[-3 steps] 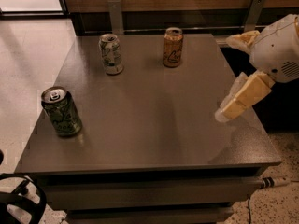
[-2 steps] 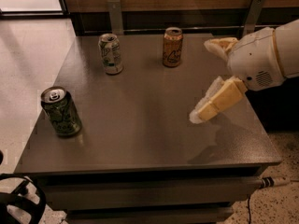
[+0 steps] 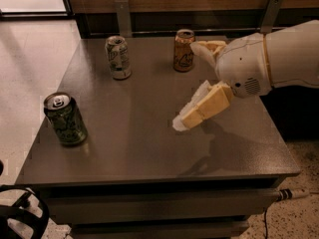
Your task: Pick green can
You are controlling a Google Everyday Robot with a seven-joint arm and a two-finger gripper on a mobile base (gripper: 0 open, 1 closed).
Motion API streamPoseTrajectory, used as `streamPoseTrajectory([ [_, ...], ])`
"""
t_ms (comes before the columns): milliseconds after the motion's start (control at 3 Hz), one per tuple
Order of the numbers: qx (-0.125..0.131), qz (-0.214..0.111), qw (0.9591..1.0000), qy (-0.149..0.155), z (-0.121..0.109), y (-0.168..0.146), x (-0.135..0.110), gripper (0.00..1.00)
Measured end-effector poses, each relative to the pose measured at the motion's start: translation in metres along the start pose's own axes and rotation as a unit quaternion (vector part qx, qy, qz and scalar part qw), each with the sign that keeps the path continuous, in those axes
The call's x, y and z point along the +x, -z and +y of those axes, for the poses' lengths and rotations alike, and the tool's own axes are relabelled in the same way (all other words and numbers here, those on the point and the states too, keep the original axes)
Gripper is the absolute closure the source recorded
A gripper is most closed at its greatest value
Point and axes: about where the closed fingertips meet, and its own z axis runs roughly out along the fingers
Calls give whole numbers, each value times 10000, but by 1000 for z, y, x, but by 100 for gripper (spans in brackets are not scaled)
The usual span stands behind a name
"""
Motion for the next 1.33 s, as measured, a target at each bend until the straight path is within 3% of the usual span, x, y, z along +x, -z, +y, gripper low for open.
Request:
streamPoseTrajectory([
  [333,0,-11,10000,-66,-4,-4,2,0],
  [667,-39,126,9997,-210,-16,-33,15,0],
  [1000,-152,56,9995,-257,-22,-69,23,0],
  [1333,-309,-261,9988,-258,-16,-104,27,0],
])
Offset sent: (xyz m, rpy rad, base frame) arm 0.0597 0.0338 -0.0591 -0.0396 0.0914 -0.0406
